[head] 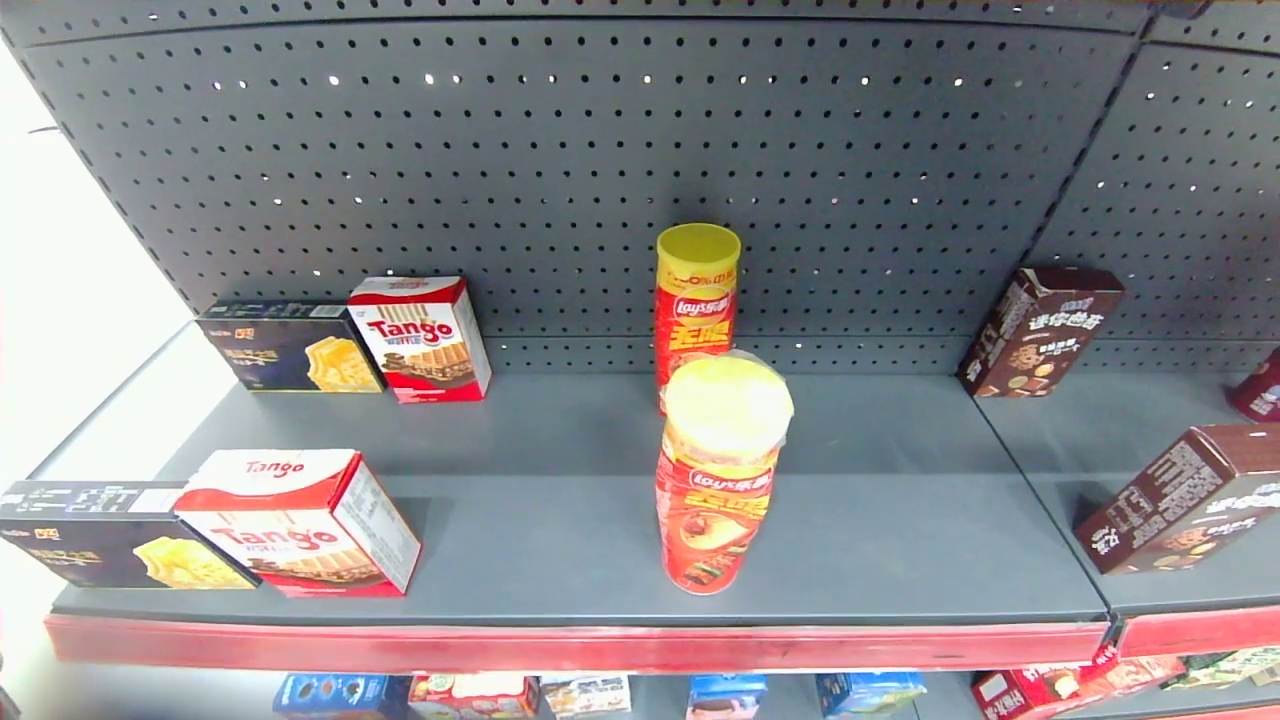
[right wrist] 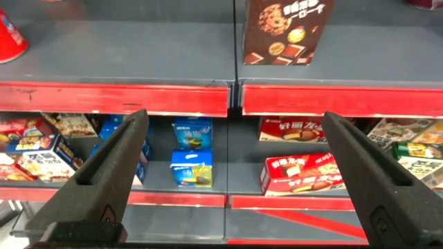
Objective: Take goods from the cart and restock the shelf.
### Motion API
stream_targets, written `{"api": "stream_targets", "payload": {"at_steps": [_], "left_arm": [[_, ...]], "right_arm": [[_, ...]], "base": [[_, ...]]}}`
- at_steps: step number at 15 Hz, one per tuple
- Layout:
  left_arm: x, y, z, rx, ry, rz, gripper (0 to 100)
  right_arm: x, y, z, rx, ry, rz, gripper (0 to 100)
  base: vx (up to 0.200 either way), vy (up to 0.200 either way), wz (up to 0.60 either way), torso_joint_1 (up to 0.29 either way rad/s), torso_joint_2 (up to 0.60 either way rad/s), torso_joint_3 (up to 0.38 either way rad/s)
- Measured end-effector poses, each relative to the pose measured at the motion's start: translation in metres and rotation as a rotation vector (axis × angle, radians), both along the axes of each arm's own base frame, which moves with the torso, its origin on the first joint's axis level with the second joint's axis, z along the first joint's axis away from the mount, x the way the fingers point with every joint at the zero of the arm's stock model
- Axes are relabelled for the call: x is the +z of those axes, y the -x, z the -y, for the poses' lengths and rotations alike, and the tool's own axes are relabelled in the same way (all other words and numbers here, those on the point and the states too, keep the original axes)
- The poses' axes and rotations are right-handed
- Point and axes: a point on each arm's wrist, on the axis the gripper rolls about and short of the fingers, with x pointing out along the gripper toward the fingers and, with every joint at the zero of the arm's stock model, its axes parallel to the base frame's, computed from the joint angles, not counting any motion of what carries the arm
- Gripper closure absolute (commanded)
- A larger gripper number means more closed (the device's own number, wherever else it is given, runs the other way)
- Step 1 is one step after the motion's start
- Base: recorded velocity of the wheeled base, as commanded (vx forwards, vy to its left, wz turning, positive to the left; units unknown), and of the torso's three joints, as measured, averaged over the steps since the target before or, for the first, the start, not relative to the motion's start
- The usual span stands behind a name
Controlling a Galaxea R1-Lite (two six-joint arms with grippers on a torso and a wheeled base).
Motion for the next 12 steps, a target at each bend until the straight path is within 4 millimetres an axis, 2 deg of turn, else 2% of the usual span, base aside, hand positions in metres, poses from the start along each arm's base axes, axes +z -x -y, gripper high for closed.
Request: {"api": "stream_targets", "payload": {"at_steps": [12], "left_arm": [[0.0000,0.0000,0.0000,0.002,0.000,0.000,0]], "right_arm": [[0.0000,0.0000,0.0000,-0.001,0.000,0.000,0]], "base": [[0.000,0.000,0.00,0.000,0.00,0.000]]}}
